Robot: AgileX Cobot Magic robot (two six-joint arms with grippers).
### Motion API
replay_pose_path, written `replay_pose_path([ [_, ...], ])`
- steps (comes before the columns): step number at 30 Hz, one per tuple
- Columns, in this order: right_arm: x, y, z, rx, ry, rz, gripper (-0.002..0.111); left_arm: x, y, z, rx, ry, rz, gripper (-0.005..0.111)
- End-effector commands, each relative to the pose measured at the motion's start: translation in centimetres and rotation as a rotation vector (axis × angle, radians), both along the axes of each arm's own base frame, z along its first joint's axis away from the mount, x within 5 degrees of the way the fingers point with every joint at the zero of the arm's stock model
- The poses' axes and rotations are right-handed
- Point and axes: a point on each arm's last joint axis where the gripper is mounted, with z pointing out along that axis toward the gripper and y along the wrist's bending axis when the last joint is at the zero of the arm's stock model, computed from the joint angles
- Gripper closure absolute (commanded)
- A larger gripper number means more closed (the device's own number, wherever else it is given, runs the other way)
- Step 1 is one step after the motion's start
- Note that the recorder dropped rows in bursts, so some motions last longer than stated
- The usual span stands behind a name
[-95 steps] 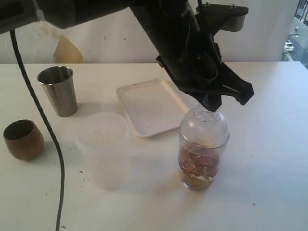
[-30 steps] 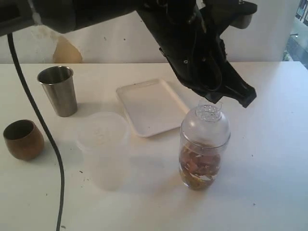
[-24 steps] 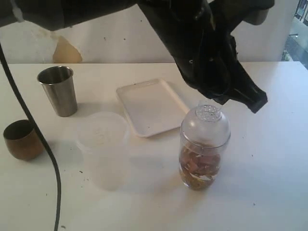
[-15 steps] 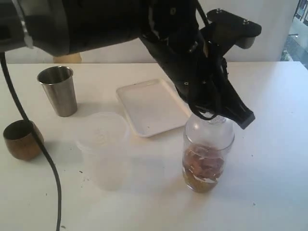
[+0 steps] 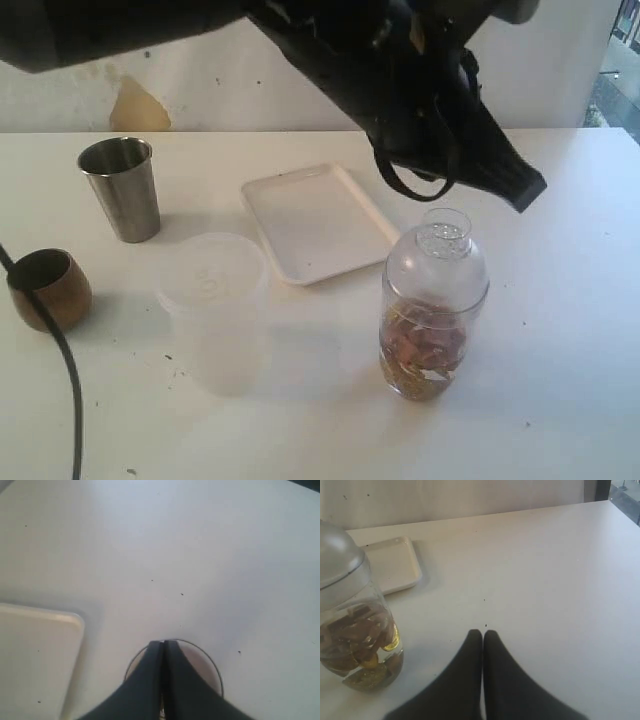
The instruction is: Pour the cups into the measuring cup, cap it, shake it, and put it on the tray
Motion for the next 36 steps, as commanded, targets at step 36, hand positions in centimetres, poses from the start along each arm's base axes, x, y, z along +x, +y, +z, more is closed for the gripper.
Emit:
replay_pose_path([
  [36,0.0,0.0,-0.1,-0.005,0.000,-0.005,0.108,-21.0,32.4,1.3,-0.828,-0.493,-0.015,0.107],
])
